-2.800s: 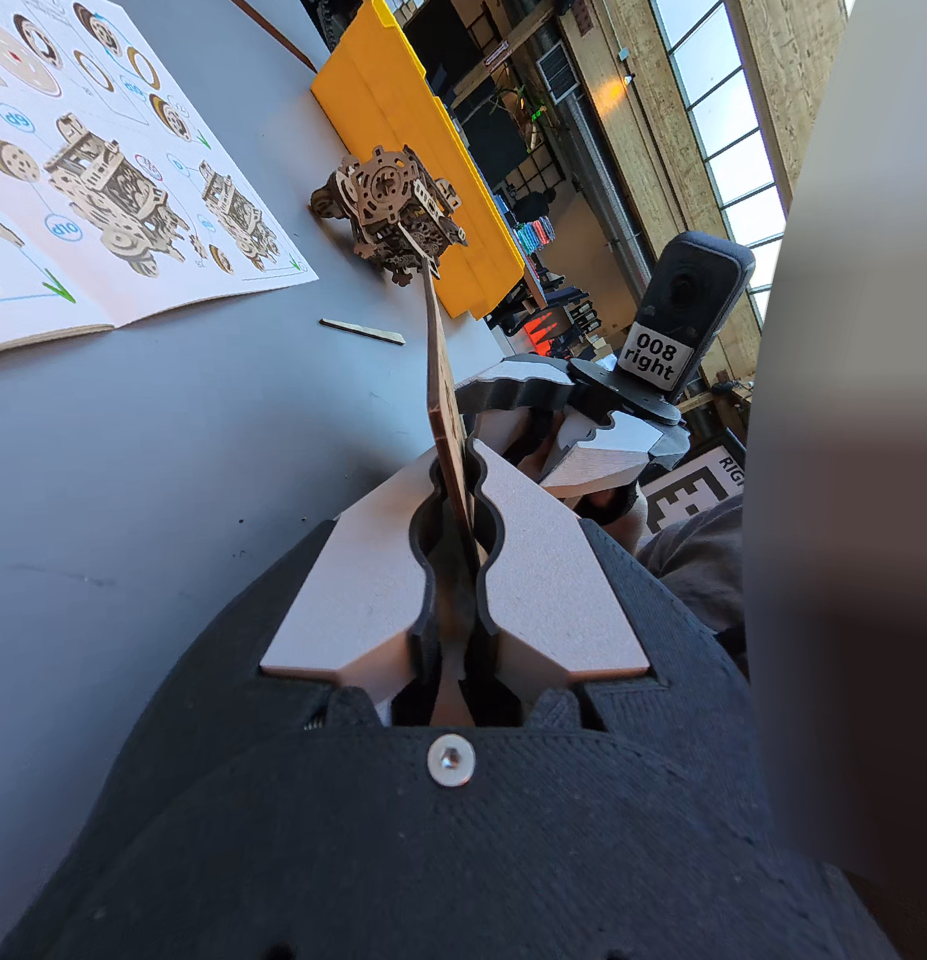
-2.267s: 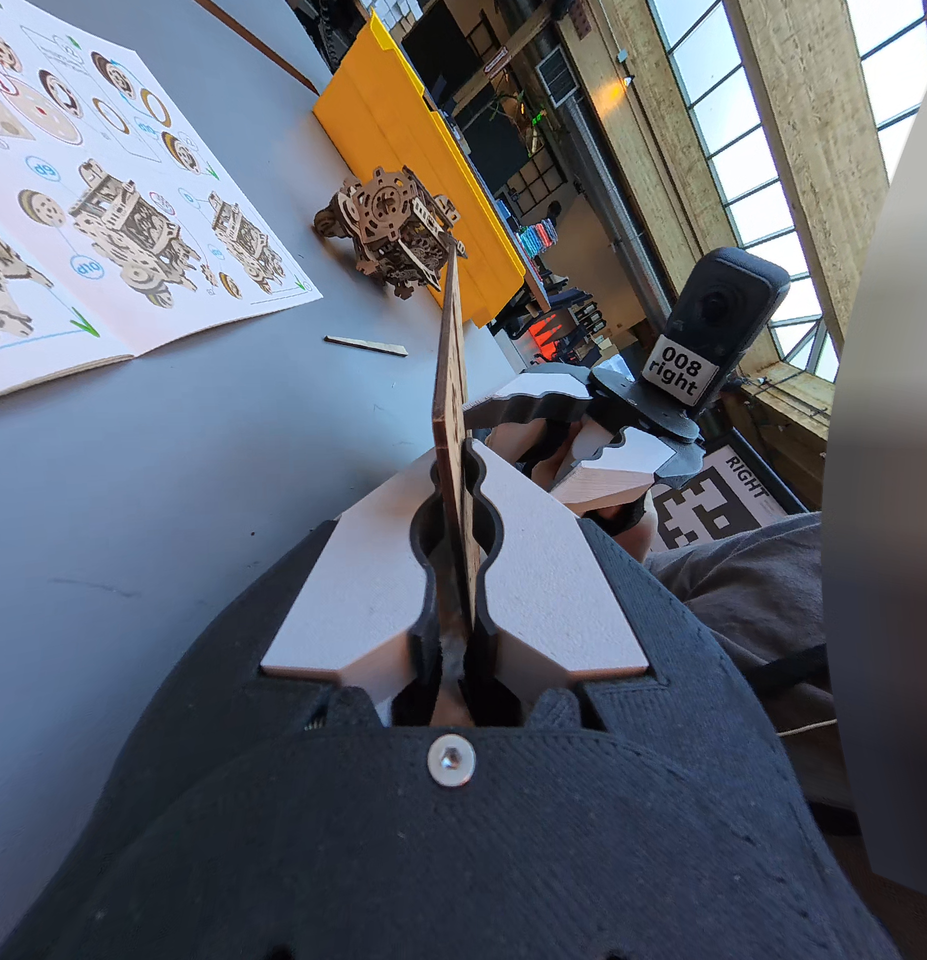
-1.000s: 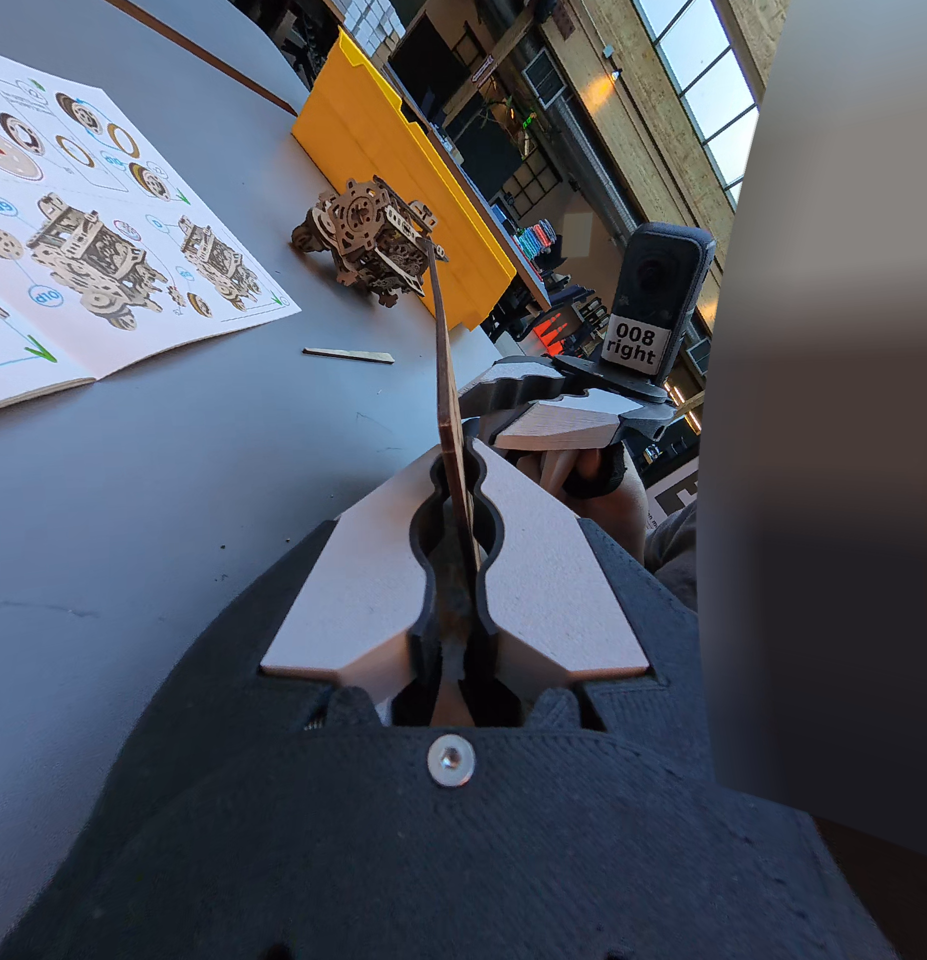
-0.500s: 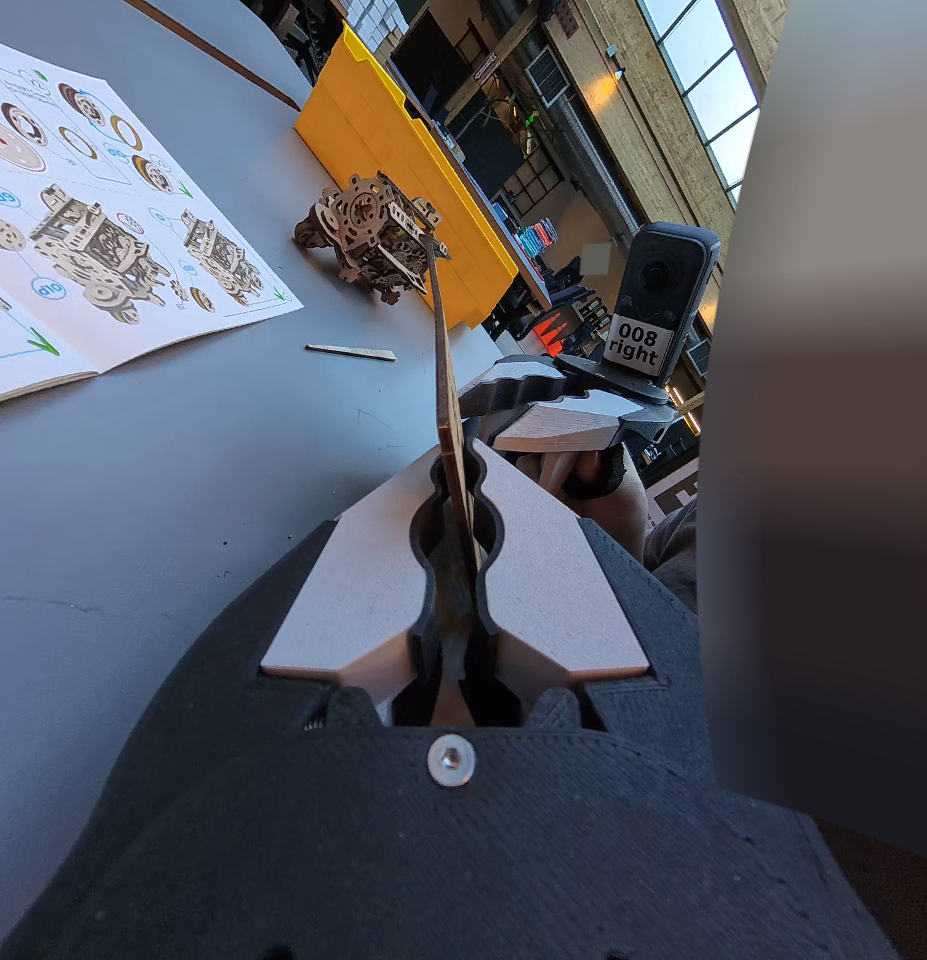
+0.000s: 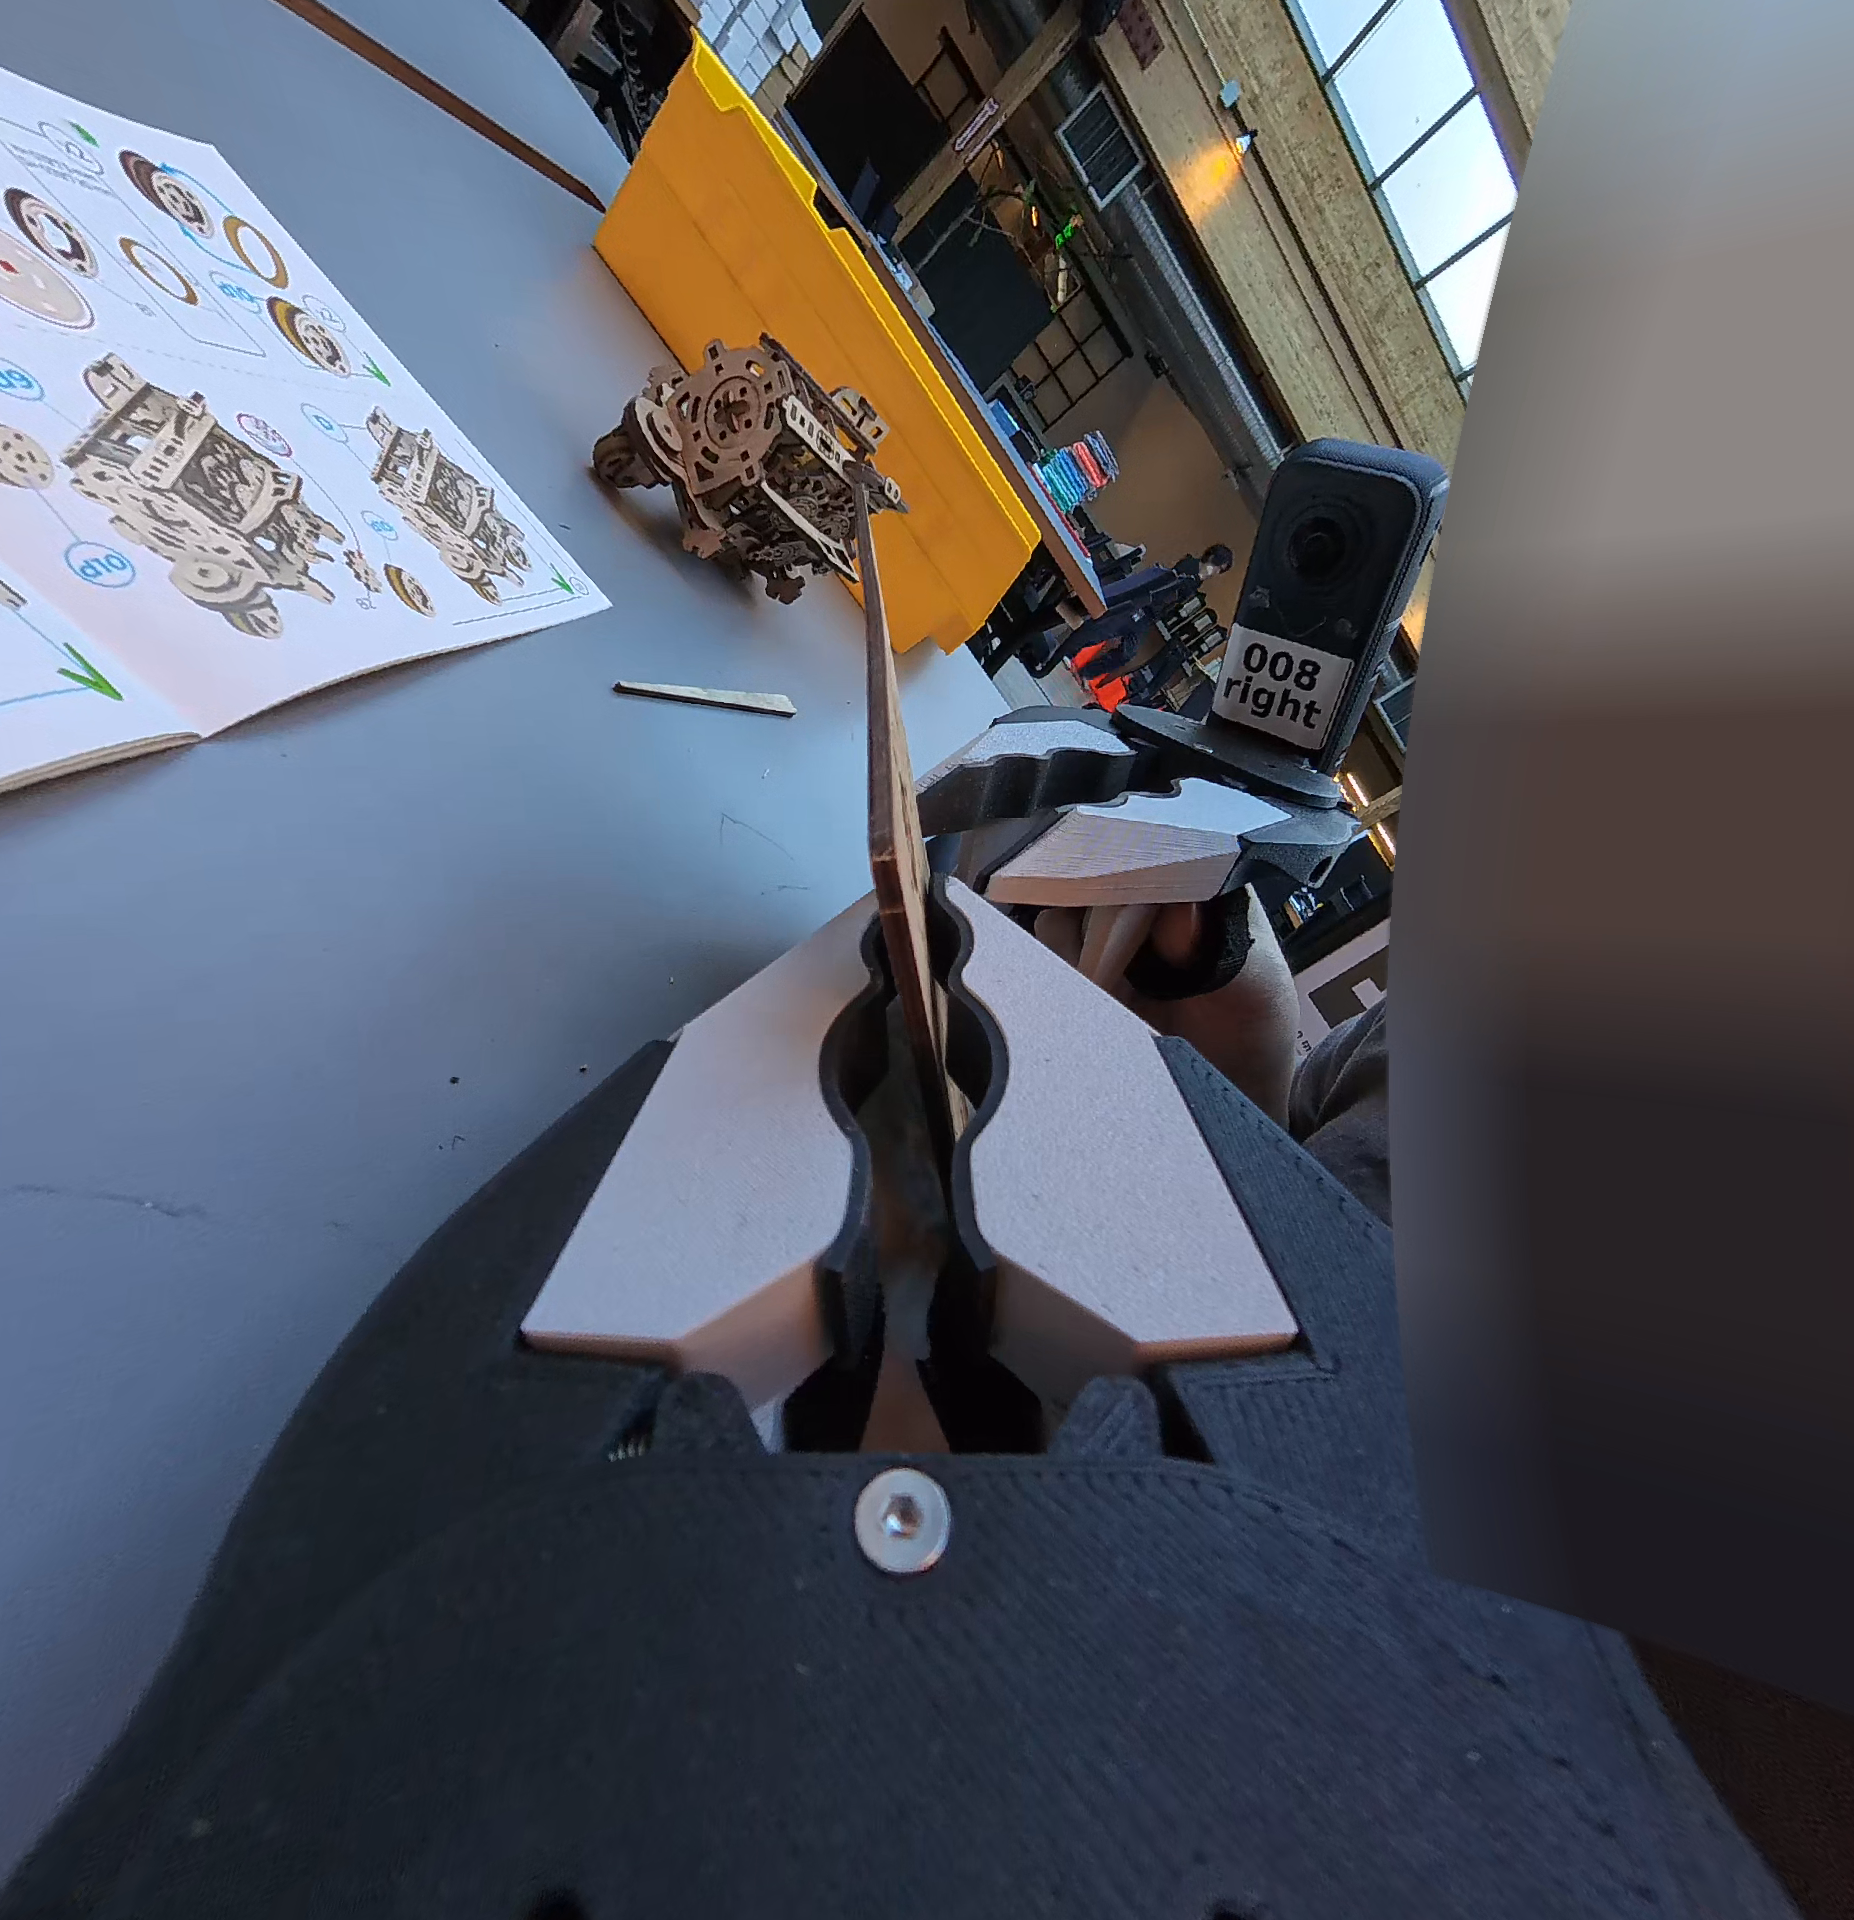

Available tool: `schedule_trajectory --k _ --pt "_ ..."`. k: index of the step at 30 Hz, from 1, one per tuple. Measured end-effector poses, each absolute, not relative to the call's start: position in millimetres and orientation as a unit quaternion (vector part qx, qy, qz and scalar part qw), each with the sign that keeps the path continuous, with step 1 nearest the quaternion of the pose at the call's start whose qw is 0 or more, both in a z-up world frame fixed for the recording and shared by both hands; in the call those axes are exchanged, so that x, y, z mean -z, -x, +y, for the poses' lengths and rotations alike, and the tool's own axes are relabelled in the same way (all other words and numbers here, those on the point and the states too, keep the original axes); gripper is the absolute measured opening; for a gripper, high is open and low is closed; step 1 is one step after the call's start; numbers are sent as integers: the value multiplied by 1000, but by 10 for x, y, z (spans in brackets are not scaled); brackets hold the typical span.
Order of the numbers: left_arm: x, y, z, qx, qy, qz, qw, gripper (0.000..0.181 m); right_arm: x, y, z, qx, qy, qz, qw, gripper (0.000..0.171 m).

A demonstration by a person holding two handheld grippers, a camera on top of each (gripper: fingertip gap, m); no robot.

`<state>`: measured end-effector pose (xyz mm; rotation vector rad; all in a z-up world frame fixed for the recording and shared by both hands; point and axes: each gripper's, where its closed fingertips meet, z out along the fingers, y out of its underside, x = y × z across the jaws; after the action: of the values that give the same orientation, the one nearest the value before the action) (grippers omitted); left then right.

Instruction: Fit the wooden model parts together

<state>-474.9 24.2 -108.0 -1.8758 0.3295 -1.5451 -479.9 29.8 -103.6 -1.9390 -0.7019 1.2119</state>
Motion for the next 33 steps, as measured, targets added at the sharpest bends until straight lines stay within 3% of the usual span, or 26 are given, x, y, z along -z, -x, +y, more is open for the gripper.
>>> schedule_trajectory --k 27,33 --pt "1102 4745 246 593 722 125 334 1 1059 4802 301 -468 758 -274 363 21" --pt "1131 4756 263 617 717 101 309 1 1065 4826 262 -472 757 -281 353 33"
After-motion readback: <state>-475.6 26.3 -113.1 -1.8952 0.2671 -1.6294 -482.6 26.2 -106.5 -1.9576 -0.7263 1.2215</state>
